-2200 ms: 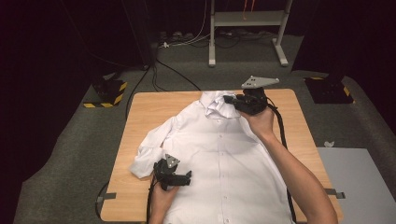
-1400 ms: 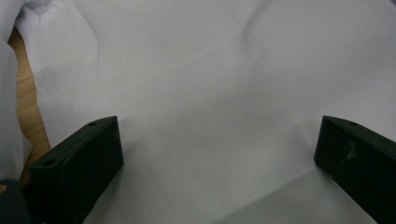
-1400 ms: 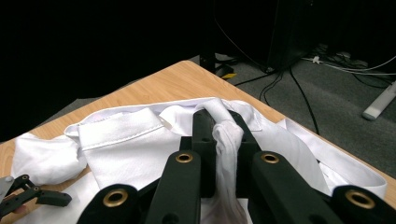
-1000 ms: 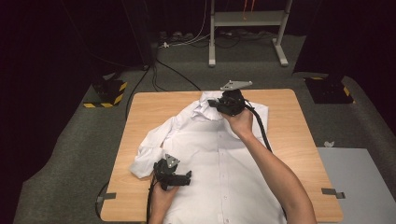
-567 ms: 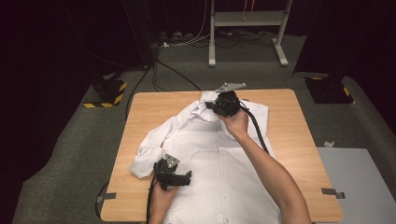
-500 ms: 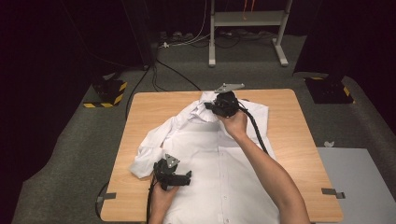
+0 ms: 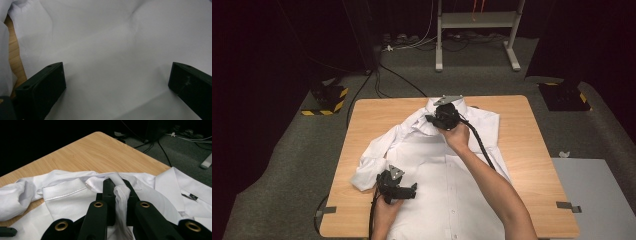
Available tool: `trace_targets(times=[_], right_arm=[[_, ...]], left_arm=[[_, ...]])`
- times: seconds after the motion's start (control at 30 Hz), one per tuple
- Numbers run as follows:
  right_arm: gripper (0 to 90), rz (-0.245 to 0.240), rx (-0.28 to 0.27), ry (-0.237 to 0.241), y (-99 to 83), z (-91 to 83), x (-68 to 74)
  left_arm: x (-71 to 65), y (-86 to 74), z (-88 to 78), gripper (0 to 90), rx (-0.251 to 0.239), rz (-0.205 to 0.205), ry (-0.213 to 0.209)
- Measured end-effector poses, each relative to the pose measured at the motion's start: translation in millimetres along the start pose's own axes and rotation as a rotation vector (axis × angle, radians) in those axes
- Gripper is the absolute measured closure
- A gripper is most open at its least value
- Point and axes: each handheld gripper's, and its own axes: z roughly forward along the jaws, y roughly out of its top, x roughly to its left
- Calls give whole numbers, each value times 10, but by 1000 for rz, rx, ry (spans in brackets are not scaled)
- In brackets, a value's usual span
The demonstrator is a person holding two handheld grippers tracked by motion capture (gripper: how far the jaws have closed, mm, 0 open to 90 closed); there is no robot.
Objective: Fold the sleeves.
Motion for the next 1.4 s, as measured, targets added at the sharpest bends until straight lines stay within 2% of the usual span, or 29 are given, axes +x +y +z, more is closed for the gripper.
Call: trace_targets(times=[0.37, 0.77, 1.1, 1.17, 1.23, 1.27, 1.4], right_arm=[[849, -22, 31, -13, -70, 203, 51], [845, -1, 62, -21, -136, 374, 42], [807, 11, 99, -13, -181, 521, 71], [761, 16, 103, -9, -187, 542, 77], [668, 31, 107, 0, -188, 557, 82], [586, 44, 113, 0, -186, 562, 81], [427, 67, 97, 3, -177, 545, 64]], left_arm=[[-2, 1, 1, 6, 2, 3, -2], [-7, 2, 2, 2, 4, 17, -7], [-6, 3, 2, 2, 4, 18, -7], [-7, 2, 2, 2, 4, 17, -7], [-7, 2, 2, 2, 4, 17, -7], [-7, 2, 2, 3, 4, 17, -7], [-6, 2, 2, 2, 4, 18, -7]])
